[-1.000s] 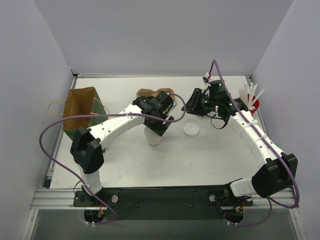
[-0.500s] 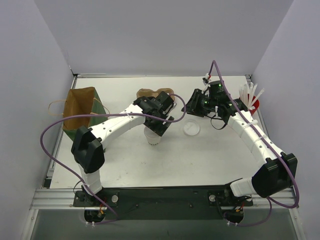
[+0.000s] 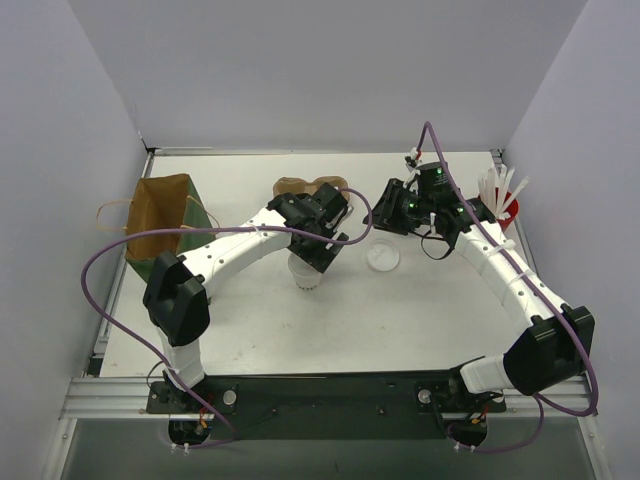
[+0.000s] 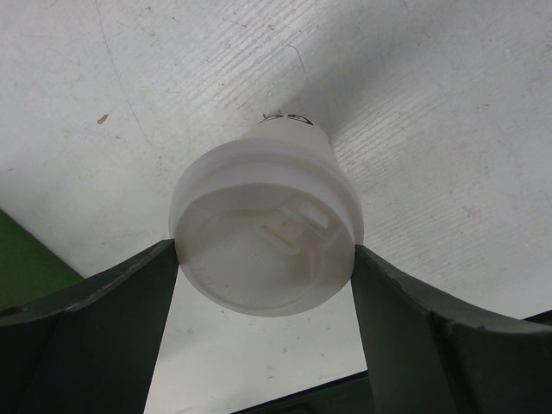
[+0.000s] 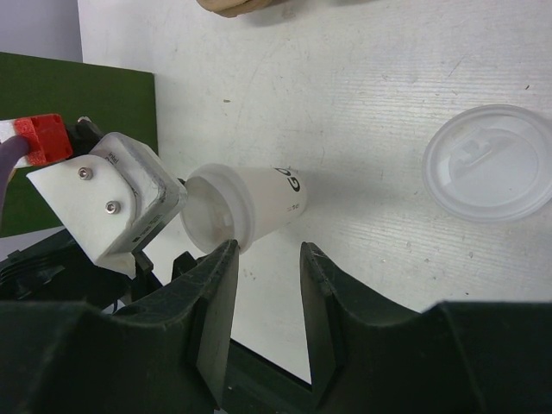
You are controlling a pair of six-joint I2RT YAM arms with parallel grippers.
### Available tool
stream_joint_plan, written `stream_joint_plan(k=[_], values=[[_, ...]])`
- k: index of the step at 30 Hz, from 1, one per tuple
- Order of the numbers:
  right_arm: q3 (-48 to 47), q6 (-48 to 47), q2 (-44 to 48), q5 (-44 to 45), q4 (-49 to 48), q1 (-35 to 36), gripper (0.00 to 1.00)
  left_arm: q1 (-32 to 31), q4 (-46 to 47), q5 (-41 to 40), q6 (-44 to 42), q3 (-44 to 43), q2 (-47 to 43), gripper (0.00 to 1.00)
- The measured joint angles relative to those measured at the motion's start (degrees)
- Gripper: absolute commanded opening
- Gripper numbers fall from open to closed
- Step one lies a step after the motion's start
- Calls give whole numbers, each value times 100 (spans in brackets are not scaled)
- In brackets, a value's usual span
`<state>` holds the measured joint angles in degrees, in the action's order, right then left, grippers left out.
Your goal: Pack the takeout coffee
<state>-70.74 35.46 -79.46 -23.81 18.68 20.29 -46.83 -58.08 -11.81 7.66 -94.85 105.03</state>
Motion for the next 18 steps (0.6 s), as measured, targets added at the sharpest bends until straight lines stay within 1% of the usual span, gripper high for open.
stream_joint_plan(k=[18], values=[[0, -7, -4, 0, 2, 0, 31, 55, 46, 4, -46, 0, 0, 92]])
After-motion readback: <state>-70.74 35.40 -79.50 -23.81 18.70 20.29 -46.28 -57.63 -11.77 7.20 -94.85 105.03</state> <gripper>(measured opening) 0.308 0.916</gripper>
